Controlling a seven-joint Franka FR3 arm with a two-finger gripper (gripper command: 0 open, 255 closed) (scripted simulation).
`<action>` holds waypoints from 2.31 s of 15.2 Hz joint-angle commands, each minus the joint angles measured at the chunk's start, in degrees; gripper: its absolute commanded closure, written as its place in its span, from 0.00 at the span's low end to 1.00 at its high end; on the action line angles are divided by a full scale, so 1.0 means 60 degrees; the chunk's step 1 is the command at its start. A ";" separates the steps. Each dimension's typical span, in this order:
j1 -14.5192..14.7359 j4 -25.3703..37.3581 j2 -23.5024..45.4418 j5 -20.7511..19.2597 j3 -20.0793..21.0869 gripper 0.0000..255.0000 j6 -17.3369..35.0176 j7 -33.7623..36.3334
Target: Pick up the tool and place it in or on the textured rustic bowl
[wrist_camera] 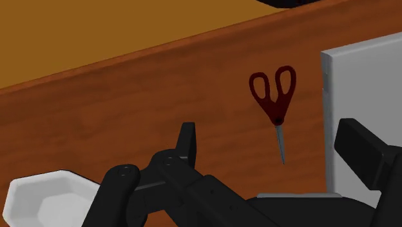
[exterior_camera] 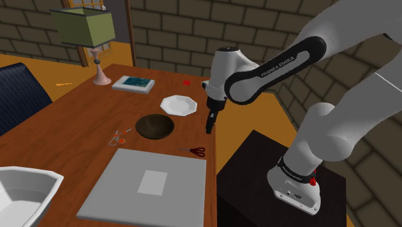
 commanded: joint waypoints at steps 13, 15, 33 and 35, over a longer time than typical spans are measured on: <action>0.0414 0.0661 0.4498 -0.1211 0.0492 0.00 0.4307 0.0944; 0.0468 0.0717 0.4837 -0.1417 0.0394 0.00 0.4584 0.1096; 0.0480 0.0736 0.4927 -0.1460 0.0356 1.00 0.4654 0.1111; 0.0452 0.0714 0.4771 -0.1376 0.0418 1.00 0.4522 0.1065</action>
